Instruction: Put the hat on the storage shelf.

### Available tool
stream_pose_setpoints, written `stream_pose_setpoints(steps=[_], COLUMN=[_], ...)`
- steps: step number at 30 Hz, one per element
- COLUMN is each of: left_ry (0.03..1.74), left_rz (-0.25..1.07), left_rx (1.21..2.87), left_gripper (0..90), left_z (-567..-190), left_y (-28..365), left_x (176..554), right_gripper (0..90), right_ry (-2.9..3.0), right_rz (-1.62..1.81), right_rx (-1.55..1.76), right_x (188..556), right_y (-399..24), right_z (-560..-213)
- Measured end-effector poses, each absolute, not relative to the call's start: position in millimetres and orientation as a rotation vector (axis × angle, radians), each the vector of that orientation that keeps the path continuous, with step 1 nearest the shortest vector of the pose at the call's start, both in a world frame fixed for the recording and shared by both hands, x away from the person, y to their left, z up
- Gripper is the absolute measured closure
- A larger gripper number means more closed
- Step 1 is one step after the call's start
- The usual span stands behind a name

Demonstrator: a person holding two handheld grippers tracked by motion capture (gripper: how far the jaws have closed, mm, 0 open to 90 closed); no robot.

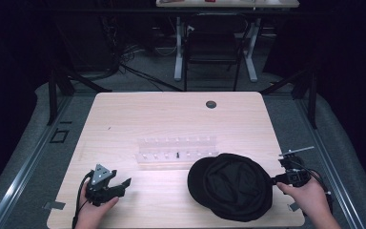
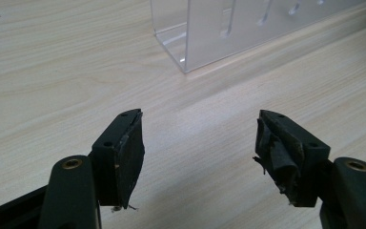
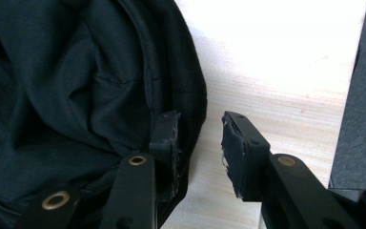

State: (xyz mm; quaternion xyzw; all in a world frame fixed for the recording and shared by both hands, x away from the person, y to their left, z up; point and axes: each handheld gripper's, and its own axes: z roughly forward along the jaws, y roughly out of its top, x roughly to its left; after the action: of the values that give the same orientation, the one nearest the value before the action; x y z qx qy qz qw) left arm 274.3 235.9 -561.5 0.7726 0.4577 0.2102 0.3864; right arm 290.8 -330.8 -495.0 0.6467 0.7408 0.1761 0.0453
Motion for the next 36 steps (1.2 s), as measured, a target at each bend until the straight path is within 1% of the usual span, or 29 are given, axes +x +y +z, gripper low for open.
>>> stream_pose_setpoints(steps=[4,11,15,16,27,33,34,35,36], left_ry=[1.167,1.165,1.163,1.162,1.162,1.163,1.162,1.163,1.162], left_rz=[0.534,0.535,0.533,0.533,0.534,0.532,0.532,0.533,0.533], left_rx=[1.965,1.969,1.970,1.969,1.972,1.975,1.974,1.975,1.973], left_gripper=[33.7,33.7,33.7,33.7,33.7,33.7,33.7,33.7,33.7], left_z=[-562,-562,-562,-562,-562,-562,-562,-562,-563], left_y=[236,236,236,236,236,236,236,236,236], left_x=[275,275,275,275,275,275,275,275,275], right_gripper=[67.5,67.0,70.2,72.6,74.1,72.9,73.6,74.2,75.1], right_ry=[2.273,2.310,2.346,2.364,2.383,2.397,2.349,2.417,2.402], right_rz=[0.560,0.563,0.558,0.549,0.573,0.540,0.577,0.512,0.537], right_rx=[2.032,2.084,2.084,2.085,2.104,2.093,2.118,2.086,2.103], right_x=[295,301,304,305,308,309,308,310,310], right_y=[-336,-340,-338,-336,-339,-339,-336,-339,-338], right_z=[-500,-507,-512,-514,-517,-517,-519,-517,-518])
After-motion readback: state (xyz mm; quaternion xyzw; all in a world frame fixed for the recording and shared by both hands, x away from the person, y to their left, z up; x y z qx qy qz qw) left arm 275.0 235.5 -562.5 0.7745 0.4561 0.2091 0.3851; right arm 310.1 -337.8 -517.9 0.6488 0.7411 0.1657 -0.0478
